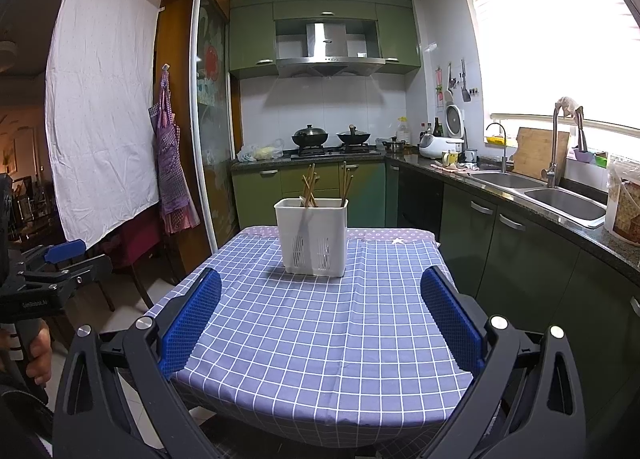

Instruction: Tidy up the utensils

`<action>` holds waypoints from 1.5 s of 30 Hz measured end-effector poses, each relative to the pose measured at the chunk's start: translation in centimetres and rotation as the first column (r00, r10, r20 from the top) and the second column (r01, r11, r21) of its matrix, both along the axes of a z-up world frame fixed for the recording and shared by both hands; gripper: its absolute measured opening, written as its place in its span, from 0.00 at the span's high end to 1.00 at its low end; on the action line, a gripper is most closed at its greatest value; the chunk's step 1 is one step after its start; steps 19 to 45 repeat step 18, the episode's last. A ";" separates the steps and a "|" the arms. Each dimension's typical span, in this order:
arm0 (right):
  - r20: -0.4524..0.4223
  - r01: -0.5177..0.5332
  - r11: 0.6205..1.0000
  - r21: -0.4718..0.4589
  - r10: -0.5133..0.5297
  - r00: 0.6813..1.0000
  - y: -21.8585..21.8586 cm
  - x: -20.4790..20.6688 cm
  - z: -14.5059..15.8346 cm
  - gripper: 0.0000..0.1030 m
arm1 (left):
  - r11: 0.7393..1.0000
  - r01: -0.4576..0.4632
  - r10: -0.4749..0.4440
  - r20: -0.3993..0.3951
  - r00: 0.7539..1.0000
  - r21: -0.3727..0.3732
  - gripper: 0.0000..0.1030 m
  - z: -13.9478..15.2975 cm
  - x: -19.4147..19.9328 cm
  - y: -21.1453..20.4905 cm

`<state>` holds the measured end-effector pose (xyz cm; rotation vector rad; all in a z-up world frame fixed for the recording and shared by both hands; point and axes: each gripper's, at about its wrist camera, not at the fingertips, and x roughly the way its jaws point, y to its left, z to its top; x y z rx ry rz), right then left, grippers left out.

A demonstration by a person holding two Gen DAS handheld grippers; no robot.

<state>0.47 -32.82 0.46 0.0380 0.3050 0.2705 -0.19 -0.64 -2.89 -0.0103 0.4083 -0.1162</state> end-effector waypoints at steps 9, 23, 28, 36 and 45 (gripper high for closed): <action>-0.007 -0.005 1.000 0.001 0.005 1.000 0.1 0.1 -0.6 0.05 | 1.000 0.003 -0.003 0.025 1.000 0.002 0.07 0.2 0.0 0.3; -0.009 -0.007 1.000 0.003 0.007 1.000 0.0 0.1 -0.6 0.05 | 0.999 -0.039 0.039 0.013 0.999 0.030 0.07 0.1 0.4 0.3; -0.009 -0.007 1.000 0.003 0.007 1.000 0.0 0.1 -0.6 0.05 | 0.999 -0.039 0.039 0.013 0.999 0.030 0.07 0.1 0.4 0.3; -0.009 -0.007 1.000 0.003 0.007 1.000 0.0 0.1 -0.6 0.05 | 0.999 -0.039 0.039 0.013 0.999 0.030 0.07 0.1 0.4 0.3; -0.009 -0.007 1.000 0.003 0.007 1.000 0.0 0.1 -0.6 0.05 | 0.999 -0.039 0.039 0.013 0.999 0.030 0.07 0.1 0.4 0.3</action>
